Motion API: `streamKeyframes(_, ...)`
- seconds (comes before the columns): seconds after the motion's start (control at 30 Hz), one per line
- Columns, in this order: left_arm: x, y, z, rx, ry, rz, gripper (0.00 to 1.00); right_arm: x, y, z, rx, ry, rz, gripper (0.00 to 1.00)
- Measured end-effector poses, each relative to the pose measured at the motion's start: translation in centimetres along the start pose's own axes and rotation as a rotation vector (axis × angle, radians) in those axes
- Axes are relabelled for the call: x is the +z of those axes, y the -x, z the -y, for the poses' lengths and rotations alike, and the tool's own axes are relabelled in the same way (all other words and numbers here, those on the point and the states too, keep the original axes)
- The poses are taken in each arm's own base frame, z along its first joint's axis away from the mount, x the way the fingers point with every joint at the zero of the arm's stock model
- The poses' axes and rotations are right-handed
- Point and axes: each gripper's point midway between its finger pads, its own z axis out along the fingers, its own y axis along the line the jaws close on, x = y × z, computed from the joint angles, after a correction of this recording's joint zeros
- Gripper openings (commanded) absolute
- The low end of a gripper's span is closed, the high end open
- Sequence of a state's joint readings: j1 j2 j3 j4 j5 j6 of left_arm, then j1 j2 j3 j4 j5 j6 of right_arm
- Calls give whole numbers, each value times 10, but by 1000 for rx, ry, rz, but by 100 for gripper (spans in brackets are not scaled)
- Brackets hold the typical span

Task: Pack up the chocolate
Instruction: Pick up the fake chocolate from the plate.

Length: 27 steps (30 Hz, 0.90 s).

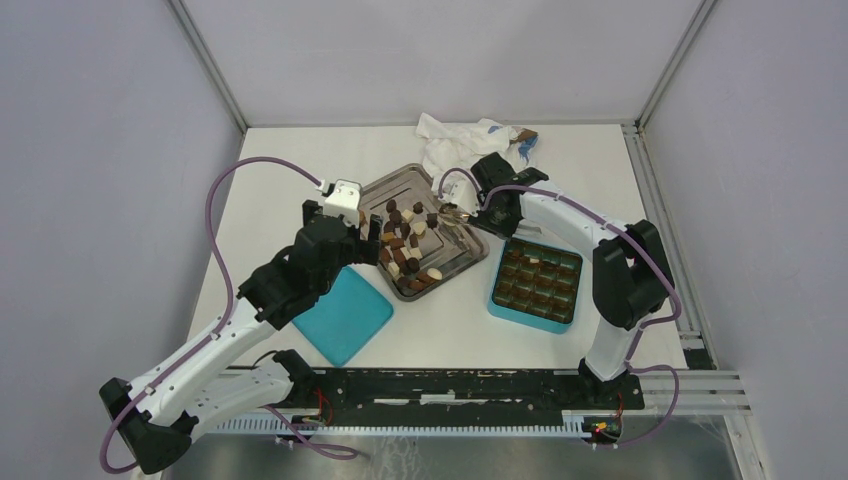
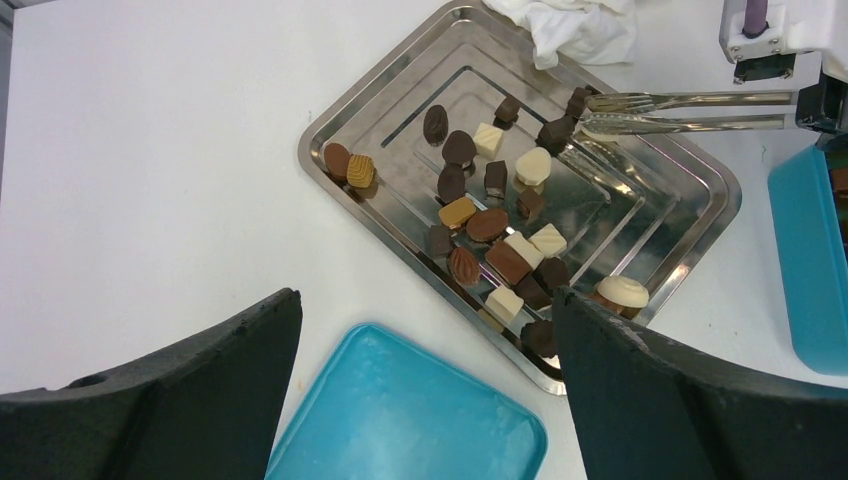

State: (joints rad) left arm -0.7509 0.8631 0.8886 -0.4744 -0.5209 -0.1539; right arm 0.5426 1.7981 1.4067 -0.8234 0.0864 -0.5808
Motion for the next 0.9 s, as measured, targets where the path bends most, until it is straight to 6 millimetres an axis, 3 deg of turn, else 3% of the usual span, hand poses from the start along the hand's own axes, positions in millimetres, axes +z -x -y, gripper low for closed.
streamKeyframes(0.43,1,0,0,-1,1,-3,99,-6,5,-5,1,24,38,21)
streamKeyframes(0.9,1,-1,0,-1,-1,-4,99,-3,2,-13,-1,58,36,33)
